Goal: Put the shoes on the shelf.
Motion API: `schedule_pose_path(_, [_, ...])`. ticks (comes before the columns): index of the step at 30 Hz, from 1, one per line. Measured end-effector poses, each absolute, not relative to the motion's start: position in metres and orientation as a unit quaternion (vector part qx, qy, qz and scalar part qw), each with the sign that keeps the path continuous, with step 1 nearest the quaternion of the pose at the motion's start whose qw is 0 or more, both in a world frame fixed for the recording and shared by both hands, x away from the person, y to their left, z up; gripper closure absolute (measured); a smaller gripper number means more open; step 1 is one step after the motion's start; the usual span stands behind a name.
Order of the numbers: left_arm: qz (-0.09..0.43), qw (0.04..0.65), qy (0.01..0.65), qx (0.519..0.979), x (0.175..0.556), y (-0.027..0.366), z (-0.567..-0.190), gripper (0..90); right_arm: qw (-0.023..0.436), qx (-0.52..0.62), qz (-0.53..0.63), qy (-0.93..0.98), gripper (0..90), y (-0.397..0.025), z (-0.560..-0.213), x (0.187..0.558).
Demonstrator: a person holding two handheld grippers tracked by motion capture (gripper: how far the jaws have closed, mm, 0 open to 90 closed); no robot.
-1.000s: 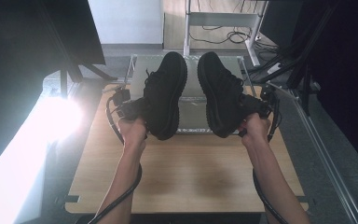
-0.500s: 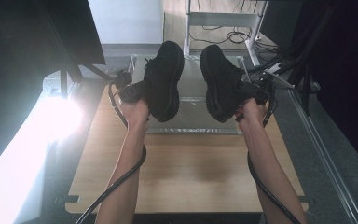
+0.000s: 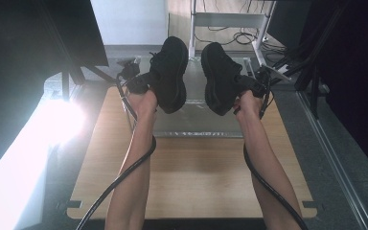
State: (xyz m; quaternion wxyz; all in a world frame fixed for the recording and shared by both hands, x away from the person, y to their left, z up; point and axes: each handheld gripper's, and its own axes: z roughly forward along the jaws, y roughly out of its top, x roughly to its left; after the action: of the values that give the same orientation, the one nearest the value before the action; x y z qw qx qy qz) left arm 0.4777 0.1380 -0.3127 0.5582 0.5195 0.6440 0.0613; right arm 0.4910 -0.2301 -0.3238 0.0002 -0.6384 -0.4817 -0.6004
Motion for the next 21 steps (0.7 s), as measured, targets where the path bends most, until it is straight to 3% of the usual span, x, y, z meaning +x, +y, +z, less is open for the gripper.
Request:
schedule_pose_path(14, [0.072,0.521,0.668,0.527,0.497,0.131,-0.313,79.4,-0.023,-0.652,-0.581,-0.486,69.9,-0.218,-0.320,0.514])
schedule_pose_path(21, [0.072,0.511,0.673,0.530,0.501,0.126,-0.312,74.8,-0.027,-0.655,-0.573,-0.491,68.6,-0.215,-0.321,0.518])
